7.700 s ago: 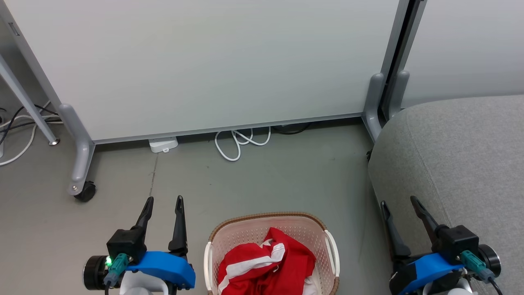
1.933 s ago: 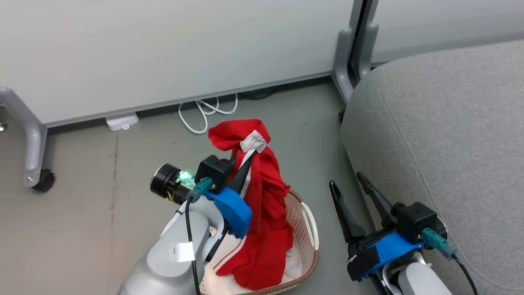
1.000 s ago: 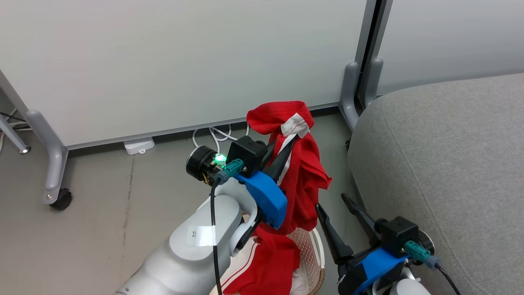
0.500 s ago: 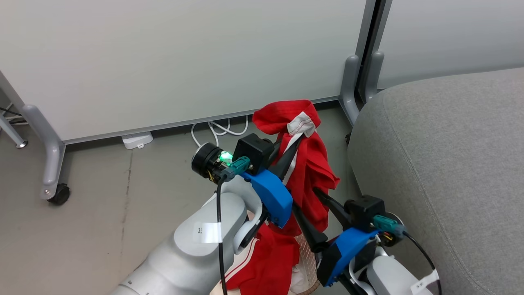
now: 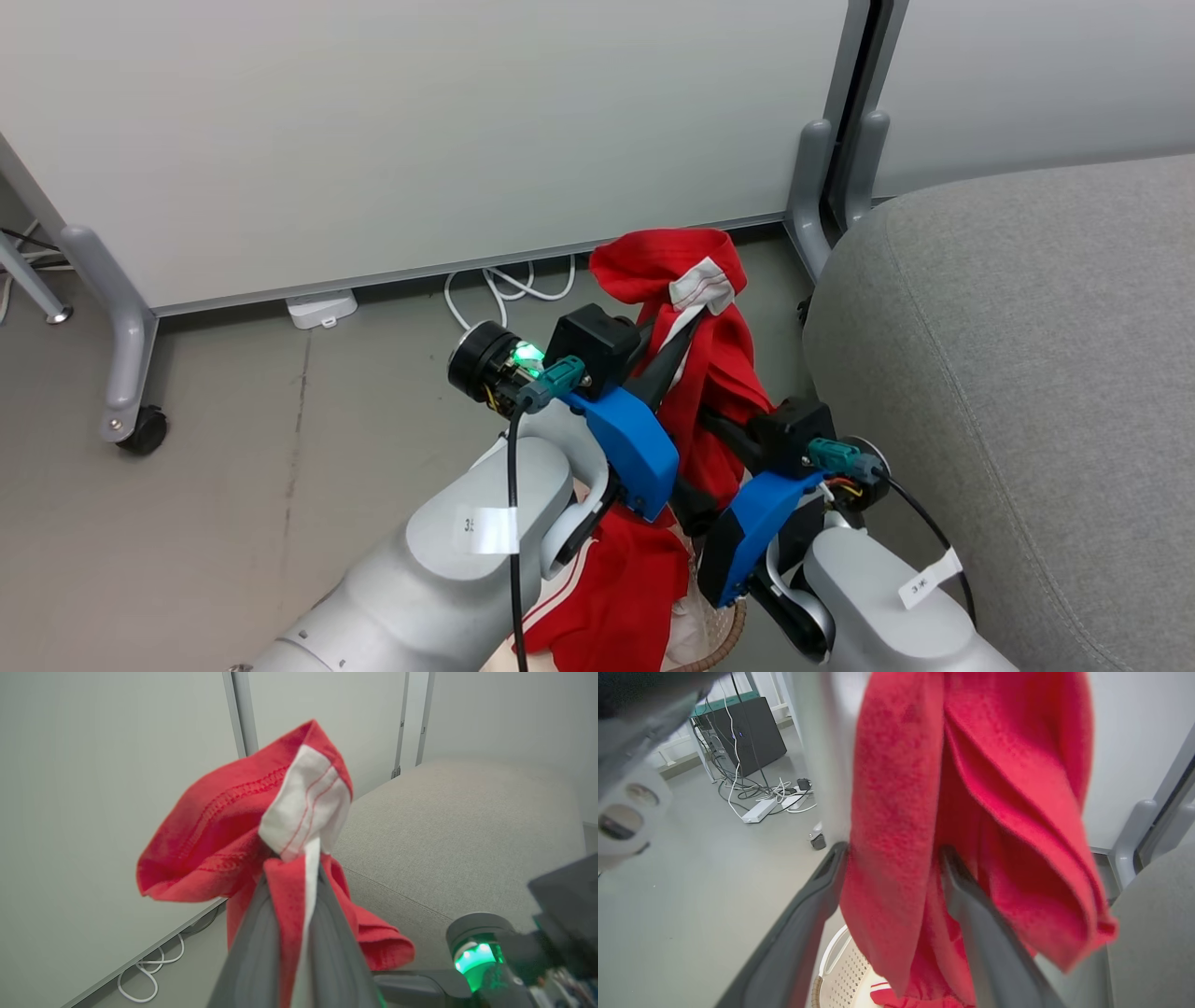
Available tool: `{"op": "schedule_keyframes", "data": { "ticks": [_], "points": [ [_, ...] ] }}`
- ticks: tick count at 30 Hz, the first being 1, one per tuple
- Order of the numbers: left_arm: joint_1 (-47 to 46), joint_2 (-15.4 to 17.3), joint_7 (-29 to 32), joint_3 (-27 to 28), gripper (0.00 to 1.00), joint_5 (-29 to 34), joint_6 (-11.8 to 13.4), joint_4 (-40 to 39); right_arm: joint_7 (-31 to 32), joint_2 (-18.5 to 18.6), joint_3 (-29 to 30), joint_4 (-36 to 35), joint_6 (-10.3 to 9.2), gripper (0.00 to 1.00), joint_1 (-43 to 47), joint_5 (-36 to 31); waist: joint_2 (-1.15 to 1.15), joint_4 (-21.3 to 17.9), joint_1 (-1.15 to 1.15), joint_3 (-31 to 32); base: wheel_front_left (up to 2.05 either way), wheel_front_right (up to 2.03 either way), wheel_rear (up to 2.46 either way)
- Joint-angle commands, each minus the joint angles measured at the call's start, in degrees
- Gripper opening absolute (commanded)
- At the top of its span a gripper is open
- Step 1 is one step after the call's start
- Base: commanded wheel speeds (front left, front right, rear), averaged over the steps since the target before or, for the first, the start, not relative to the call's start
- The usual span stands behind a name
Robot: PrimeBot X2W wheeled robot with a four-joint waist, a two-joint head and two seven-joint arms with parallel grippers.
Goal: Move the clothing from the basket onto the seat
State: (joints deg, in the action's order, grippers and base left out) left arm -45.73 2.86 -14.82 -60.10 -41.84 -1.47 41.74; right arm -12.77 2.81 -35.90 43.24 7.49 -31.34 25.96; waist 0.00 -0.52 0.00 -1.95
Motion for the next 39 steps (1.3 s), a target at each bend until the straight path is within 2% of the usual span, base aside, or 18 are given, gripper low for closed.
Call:
{"op": "schedule_keyframes", "data": {
  "ticks": [1, 11, 12, 13, 14, 15, 16, 32, 33, 34, 36, 37, 38, 39],
  "points": [
    [-0.96, 0.04, -0.29, -0.35, 0.0, -0.47, 0.36, -0.16, -0.62, 0.14, -0.93, 0.83, 0.01, 1.0, -1.44, 0.84, 0.0, 0.08, 0.0, -0.04, 0.0, 0.0, 0.0],
    [-1.71, 0.05, -0.4, -2.25, 0.0, -2.02, 0.5, -0.41, -2.18, 0.14, -6.36, 6.27, 0.01, 1.0, -6.1, 4.95, 0.0, 0.46, 0.0, -0.16, 0.0, 0.0, 0.0],
    [-1.82, 0.05, -0.41, -2.41, 0.0, -2.18, 0.48, -0.39, -2.25, 0.14, -6.67, 6.68, 0.01, 0.95, -6.5, 5.29, 0.0, 0.49, 0.0, -0.19, 0.0, 0.0, 0.0],
    [-1.93, 0.04, -0.42, -2.58, 0.0, -2.35, 0.51, -0.39, -2.3, 0.14, -6.9, 7.07, 0.01, 0.75, -6.77, 5.65, 0.0, 0.53, 0.0, -0.18, 0.0, 0.0, 0.0],
    [-2.01, 0.04, -0.43, -2.66, 0.0, -2.51, 0.56, -0.39, -2.37, 0.14, -7.03, 7.4, 0.01, 0.4, -7.0, 6.03, 0.0, 0.56, 0.0, -0.17, 0.0, 0.0, 0.0],
    [-2.09, 0.05, -0.44, -2.79, 0.0, -2.53, 0.62, -0.38, -2.38, 0.14, -7.1, 7.71, 0.01, 0.26, -7.28, 6.38, 0.0, 0.58, 0.0, -0.16, 0.0, 0.0, 0.0],
    [-2.1, 0.04, -0.45, -2.87, 0.0, -2.64, 0.68, -0.35, -2.41, 0.14, -7.15, 7.99, 0.01, 0.0, -7.46, 6.71, 0.0, 0.59, 0.0, -0.14, 0.0, 0.0, 0.0],
    [-1.25, 0.05, -0.46, -3.64, 0.0, -4.11, 1.04, 0.5, -2.51, 0.13, -6.28, 7.36, 0.01, 0.0, -5.63, 6.37, 0.0, -0.02, 0.0, 0.75, 0.0, 0.0, 0.0],
    [-1.28, 0.05, -0.46, -3.65, 0.09, -4.12, 1.15, 0.47, -2.51, 0.13, -6.27, 7.35, 0.01, 0.0, -5.6, 6.33, 0.0, -0.05, 0.0, 0.76, 0.0, 0.0, 0.0],
    [-1.31, 0.05, -0.46, -3.65, 0.27, -4.11, 1.28, 0.44, -2.51, 0.13, -6.23, 7.34, 0.01, 0.0, -5.58, 6.34, 0.0, -0.08, 0.0, 0.76, 0.0, 0.0, 0.0],
    [-1.32, 0.05, -0.46, -3.63, 0.56, -3.99, 1.46, 0.39, -2.51, 0.14, -6.12, 7.34, 0.01, 0.0, -5.49, 6.4, 0.0, -0.15, 0.0, 0.8, 0.0, 0.0, 0.0],
    [-1.29, 0.05, -0.46, -3.58, 0.8, -3.94, 1.48, 0.37, -2.51, 0.13, -6.11, 7.33, 0.01, 0.0, -5.45, 6.42, 0.0, -0.17, 0.0, 0.8, 0.0, 0.0, 0.0],
    [-1.23, 0.05, -0.46, -3.54, 0.92, -3.95, 1.52, 0.39, -2.51, 0.13, -6.12, 7.31, 0.01, 0.0, -5.42, 6.4, 0.0, -0.19, 0.0, 0.8, 0.0, 0.0, 0.0],
    [-1.18, 0.05, -0.46, -3.54, 1.0, -3.98, 1.54, 0.43, -2.51, 0.13, -6.12, 7.29, 0.01, 0.0, -5.4, 6.41, 0.0, -0.19, 0.0, 0.82, 0.0, 0.0, 0.0]
  ]
}}
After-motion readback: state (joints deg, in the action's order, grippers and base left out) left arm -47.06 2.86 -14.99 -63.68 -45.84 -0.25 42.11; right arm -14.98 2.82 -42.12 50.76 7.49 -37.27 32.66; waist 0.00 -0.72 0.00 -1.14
